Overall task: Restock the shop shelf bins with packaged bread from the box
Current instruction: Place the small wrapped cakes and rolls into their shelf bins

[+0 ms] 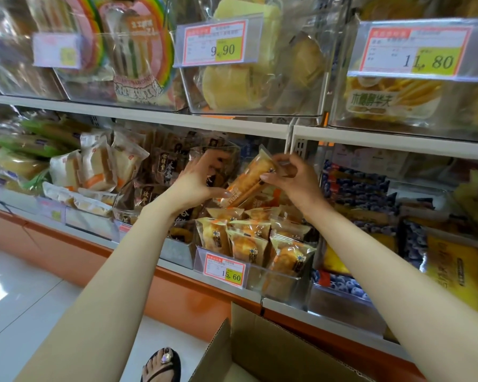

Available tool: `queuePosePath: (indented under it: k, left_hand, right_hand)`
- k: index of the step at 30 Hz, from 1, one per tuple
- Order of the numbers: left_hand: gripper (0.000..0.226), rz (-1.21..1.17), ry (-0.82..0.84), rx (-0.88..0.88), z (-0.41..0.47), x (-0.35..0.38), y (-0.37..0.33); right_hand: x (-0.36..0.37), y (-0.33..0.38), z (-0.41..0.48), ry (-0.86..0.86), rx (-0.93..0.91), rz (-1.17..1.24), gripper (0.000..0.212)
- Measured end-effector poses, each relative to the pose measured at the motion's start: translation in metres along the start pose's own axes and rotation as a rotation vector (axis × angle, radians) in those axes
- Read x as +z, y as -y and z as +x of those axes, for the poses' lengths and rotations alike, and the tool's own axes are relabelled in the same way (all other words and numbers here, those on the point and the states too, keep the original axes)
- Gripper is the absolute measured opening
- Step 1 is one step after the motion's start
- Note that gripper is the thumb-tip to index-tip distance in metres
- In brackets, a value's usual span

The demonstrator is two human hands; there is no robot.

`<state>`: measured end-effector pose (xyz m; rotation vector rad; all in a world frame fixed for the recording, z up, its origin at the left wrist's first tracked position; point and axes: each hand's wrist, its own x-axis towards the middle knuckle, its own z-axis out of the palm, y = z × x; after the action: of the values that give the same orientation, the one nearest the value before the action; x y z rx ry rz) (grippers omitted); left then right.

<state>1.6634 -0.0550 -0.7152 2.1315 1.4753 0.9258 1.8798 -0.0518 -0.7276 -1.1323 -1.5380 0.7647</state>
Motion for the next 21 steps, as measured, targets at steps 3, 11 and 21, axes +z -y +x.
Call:
queuePosePath:
  k: [3,11,21]
  left_hand:
    - [0.087,-0.005,-0.018,0.122,0.001,0.004,-0.016]
    - [0.037,0.244,-0.041,0.15,0.008,0.012,-0.007]
    - [0.026,0.659,-0.04,0.067,0.005,0.011,0.002]
  right_hand:
    - [0.003,0.003,0.001,0.0,-0.032,0.002,0.028]
    - [0.024,-0.001,-0.005,0.21,-0.034,-0.165,0.037]
    - [0.0,-0.009,0.007,0.153,0.025,-0.35,0.021]
